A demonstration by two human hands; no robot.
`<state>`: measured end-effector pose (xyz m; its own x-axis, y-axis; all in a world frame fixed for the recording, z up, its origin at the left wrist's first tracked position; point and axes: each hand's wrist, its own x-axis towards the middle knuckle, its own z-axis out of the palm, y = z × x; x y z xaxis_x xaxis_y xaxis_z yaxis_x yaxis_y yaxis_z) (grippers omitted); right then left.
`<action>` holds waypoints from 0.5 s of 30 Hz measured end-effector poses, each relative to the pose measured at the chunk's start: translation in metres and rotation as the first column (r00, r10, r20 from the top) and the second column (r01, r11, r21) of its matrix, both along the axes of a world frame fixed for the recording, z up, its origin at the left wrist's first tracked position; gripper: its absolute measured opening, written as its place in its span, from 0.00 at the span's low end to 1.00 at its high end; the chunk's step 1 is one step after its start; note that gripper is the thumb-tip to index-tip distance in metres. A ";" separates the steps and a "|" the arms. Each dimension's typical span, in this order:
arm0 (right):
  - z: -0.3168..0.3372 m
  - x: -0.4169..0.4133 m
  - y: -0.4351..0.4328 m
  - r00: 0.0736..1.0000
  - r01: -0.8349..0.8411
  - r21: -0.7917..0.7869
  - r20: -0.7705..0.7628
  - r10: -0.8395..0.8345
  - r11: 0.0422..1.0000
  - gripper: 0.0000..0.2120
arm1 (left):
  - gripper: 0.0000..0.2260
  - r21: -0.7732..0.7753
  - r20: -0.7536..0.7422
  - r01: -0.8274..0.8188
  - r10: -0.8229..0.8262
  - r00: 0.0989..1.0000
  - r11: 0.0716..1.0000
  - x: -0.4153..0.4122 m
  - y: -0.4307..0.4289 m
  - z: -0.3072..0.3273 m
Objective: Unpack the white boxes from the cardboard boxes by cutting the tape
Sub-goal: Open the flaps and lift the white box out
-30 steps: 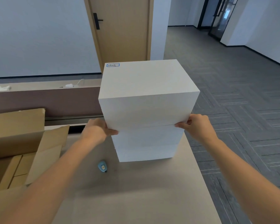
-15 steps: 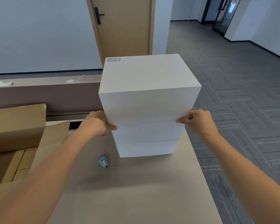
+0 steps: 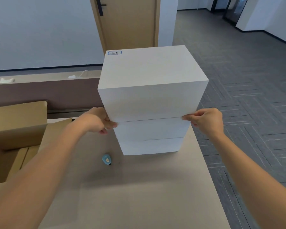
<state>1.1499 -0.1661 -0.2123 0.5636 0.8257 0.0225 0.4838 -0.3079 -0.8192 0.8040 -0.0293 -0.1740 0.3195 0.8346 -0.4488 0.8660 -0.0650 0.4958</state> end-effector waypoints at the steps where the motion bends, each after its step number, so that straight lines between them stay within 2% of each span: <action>1: -0.002 -0.002 -0.001 1.000 0.013 0.027 0.013 -0.013 1.000 0.14 | 0.10 0.011 0.004 -0.003 0.003 1.000 1.000 0.000 -0.001 -0.001; 4: -0.018 -0.005 -0.007 0.999 0.023 0.112 0.043 -0.028 0.993 0.12 | 0.12 0.010 0.011 -0.084 0.084 0.996 0.996 -0.003 -0.002 -0.012; 5: -0.030 -0.003 -0.009 0.999 0.016 0.100 0.045 -0.020 0.995 0.13 | 0.15 0.009 -0.040 -0.080 0.081 0.996 0.997 -0.004 -0.003 -0.019; 7: -0.057 0.002 -0.010 0.995 -0.035 -0.074 0.086 0.042 0.997 0.21 | 0.18 0.012 -0.228 0.016 -0.013 0.973 1.000 -0.003 -0.008 -0.044; 9: -0.085 0.004 -0.008 0.986 -0.107 -0.331 0.086 0.142 0.938 0.27 | 0.17 -0.012 -0.268 0.044 -0.046 0.962 0.999 0.002 -0.018 -0.076; 11: -0.105 -0.001 -0.005 0.978 -0.160 -0.451 0.046 0.202 0.878 0.25 | 0.13 0.017 -0.175 0.011 -0.008 0.985 1.000 0.009 -0.030 -0.098; 13: -0.117 -0.007 -0.001 0.979 -0.152 -0.434 0.054 0.195 0.888 0.18 | 0.09 0.071 -0.025 -0.100 0.102 0.994 0.992 0.016 -0.037 -0.111; 15: -0.125 -0.009 0.000 0.986 -0.109 -0.374 0.079 0.149 0.921 0.14 | 0.06 0.093 0.049 -0.198 0.194 0.980 0.976 0.018 -0.039 -0.119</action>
<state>1.1409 -0.1659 -0.3373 0.4627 0.8522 -0.2442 0.6154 -0.5070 -0.6036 0.8221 -0.0680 -0.2933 0.1615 0.9217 -0.3527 0.8464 0.0544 0.5298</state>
